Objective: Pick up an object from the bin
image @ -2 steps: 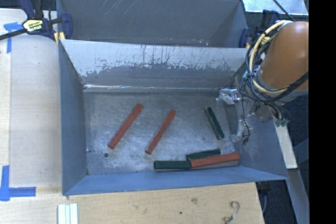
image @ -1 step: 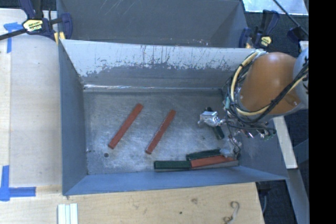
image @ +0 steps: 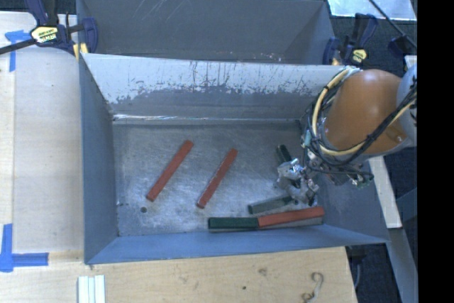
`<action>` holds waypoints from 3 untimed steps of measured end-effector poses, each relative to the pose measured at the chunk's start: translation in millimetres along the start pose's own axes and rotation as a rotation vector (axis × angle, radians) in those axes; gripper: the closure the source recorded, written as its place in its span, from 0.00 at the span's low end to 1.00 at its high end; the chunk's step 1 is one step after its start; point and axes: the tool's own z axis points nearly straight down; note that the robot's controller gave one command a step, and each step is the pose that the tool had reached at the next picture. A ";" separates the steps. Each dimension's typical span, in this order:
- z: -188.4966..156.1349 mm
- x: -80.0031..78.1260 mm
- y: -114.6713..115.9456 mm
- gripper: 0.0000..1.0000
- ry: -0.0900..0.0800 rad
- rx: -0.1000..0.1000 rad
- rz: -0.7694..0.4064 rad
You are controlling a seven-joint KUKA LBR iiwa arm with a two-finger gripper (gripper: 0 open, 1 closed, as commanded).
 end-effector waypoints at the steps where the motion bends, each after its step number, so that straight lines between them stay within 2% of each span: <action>1: 0.5 -0.1 0.5 0.00 0.000 -0.001 -0.001; 2: 13.8 -10.8 -5.7 0.00 -0.002 0.000 -0.278; 3: 9.2 0.4 -15.6 0.00 -0.003 0.002 -0.499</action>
Offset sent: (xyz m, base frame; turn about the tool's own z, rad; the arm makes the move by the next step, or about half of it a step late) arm 0.0000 0.0000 0.0000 0.0000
